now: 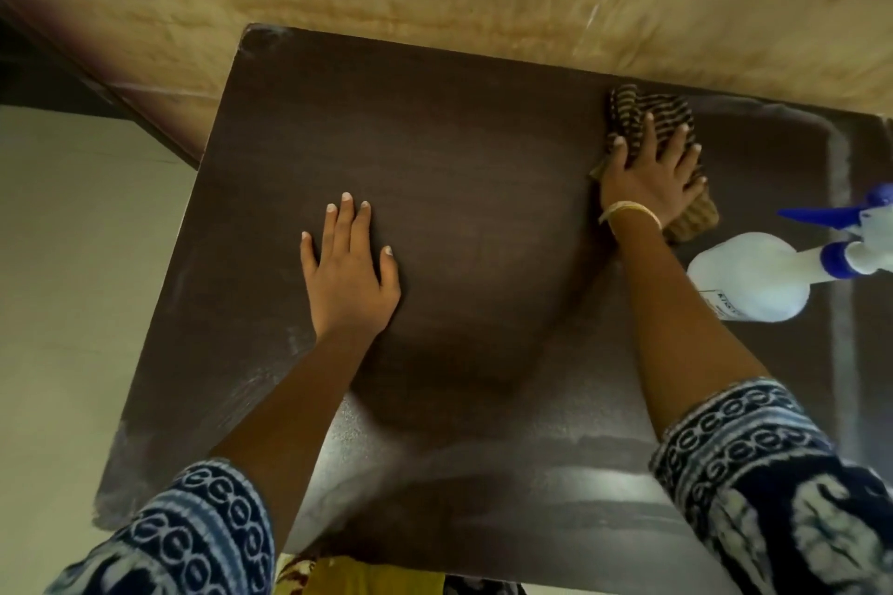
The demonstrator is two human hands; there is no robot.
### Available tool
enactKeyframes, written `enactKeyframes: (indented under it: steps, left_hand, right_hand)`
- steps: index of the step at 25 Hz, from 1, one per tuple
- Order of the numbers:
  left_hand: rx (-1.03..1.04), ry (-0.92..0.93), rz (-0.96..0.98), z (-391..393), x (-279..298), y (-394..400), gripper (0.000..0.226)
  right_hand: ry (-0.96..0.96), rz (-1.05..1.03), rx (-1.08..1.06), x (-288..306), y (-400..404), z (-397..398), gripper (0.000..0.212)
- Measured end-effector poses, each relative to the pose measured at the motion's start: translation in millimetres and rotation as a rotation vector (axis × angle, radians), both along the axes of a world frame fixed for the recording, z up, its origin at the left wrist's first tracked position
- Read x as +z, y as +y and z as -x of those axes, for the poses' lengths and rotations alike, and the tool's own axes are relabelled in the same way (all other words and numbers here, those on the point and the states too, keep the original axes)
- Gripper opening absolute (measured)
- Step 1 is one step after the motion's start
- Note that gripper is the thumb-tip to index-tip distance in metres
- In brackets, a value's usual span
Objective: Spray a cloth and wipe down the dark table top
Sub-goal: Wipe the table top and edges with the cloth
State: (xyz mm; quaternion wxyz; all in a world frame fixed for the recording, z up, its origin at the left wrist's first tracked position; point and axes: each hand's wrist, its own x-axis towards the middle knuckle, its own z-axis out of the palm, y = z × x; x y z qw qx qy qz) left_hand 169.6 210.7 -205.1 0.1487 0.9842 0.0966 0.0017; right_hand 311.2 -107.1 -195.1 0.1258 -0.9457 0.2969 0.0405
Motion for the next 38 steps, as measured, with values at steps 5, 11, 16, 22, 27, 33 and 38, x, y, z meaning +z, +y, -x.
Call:
enactKeyframes:
  steps: [5, 11, 16, 22, 27, 33, 38]
  left_hand:
    - [-0.023, -0.028, -0.006, 1, -1, 0, 0.060]
    - [-0.090, 0.024, 0.015, 7, 3, 7, 0.057]
    - [-0.237, 0.060, -0.005, 52, 10, 19, 0.054]
    - [-0.319, 0.102, -0.052, 116, 13, 61, 0.054]
    - [-0.372, 0.089, -0.055, 154, 8, 81, 0.057]
    - [-0.354, 0.080, -0.068, 163, 5, 81, 0.056]
    - [-0.365, 0.075, -0.086, 163, 4, 85, 0.055]
  right_hand:
    - [-0.079, 0.045, 0.322, 0, 78, 49, 0.058]
    - [-0.065, 0.063, 1.114, 1, 115, 216, 0.057]
    - [-0.016, 0.085, 0.356, -1, 6, 205, 0.058]
    - [-0.046, 0.015, 0.126, 1, 106, 248, 0.060]
    - [0.018, 0.028, 0.912, 4, 201, 343, 0.058]
    - [-0.043, 0.092, 0.227, -2, 26, 316, 0.063]
    - [0.021, 0.005, -0.193, 2, 34, 311, 0.063]
